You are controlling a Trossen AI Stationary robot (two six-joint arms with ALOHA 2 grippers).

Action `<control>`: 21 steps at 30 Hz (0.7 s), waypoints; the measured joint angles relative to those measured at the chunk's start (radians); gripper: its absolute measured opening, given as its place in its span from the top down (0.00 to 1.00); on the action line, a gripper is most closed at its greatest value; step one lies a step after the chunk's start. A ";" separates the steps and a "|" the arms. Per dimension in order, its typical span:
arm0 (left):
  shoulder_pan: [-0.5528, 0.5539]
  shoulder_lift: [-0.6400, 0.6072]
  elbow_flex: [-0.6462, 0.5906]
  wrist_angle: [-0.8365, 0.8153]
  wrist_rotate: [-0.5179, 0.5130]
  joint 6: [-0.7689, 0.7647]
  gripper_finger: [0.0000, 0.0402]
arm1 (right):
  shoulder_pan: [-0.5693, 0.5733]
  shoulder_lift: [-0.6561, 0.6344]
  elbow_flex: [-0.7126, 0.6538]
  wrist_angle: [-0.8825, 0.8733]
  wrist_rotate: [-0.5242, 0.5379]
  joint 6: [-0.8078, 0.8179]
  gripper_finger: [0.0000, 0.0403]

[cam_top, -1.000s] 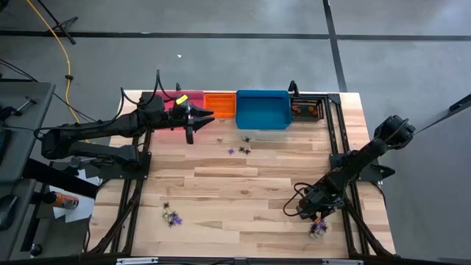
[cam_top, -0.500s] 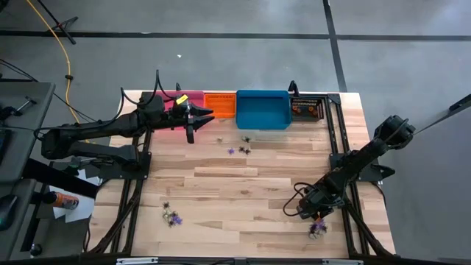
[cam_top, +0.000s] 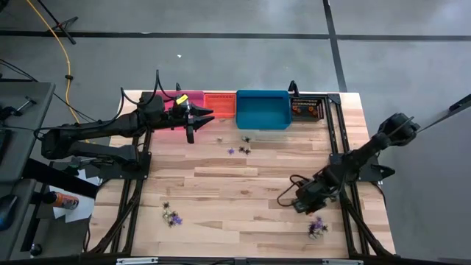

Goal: Sort Halloween decoration
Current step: Put the orange pumpkin toy into the black bin

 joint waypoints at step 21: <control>0.000 0.000 0.000 0.001 -0.001 -0.018 0.73 | -0.552 -0.477 0.000 0.337 0.457 -0.596 0.75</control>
